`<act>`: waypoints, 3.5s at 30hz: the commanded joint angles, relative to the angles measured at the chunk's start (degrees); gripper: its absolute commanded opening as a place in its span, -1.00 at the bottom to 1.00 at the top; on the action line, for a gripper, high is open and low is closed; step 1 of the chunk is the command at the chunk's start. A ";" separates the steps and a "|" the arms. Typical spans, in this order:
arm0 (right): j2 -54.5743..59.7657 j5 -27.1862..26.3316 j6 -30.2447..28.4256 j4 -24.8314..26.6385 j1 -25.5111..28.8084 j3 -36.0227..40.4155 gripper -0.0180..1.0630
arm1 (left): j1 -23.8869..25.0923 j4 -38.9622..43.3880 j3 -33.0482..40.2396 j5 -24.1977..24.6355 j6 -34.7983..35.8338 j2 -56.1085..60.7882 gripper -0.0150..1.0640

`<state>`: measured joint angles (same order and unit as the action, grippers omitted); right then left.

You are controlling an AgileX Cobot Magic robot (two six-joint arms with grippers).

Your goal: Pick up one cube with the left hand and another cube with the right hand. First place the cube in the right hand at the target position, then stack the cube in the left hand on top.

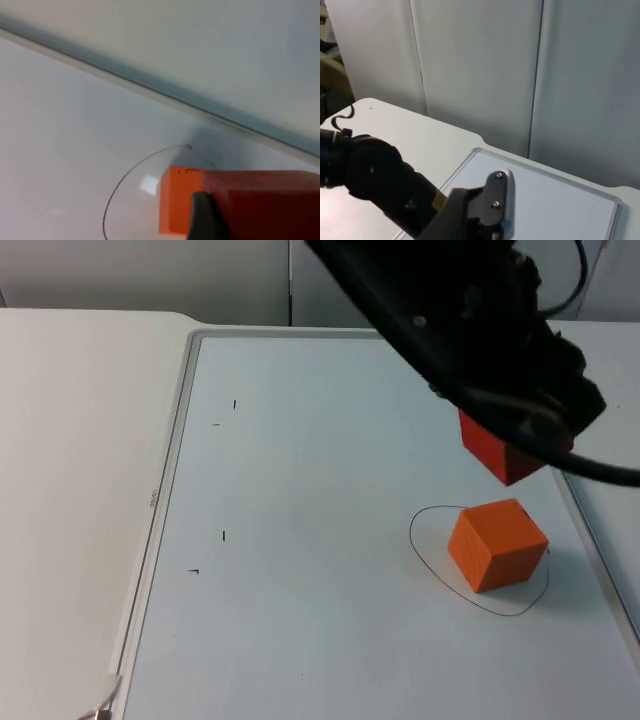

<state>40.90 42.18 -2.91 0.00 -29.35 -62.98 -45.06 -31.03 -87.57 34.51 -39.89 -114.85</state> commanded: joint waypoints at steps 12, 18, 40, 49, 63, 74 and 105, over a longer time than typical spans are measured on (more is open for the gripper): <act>0.06 -0.13 -0.51 1.79 0.21 0.07 0.98 | -2.14 15.80 -18.28 12.32 13.51 -12.88 -0.98; 0.06 -0.13 -0.51 1.79 0.21 0.07 0.98 | -3.54 22.37 -19.19 13.45 16.76 -14.67 -0.98; 0.06 -0.13 -0.51 1.79 0.21 0.07 0.98 | -6.05 23.99 -19.19 11.33 17.84 -16.39 -0.98; 0.06 0.80 -0.51 1.86 0.21 0.17 0.98 | -6.05 24.11 -19.19 11.33 17.99 -17.08 -0.98; 0.06 1.27 -0.51 1.86 0.21 0.17 0.98 | -6.05 23.89 -19.19 10.38 17.99 -17.09 -0.72; 0.06 1.27 -1.05 1.43 0.21 0.17 0.98 | -6.05 22.40 -19.19 10.76 19.47 -16.40 0.50; -0.14 -0.43 -3.25 2.03 0.21 0.17 0.98 | -6.05 29.74 -26.18 35.45 23.92 8.36 0.53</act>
<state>40.90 42.66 -5.64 1.70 -29.35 -62.98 -50.63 -1.20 -116.18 69.57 -16.31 -107.61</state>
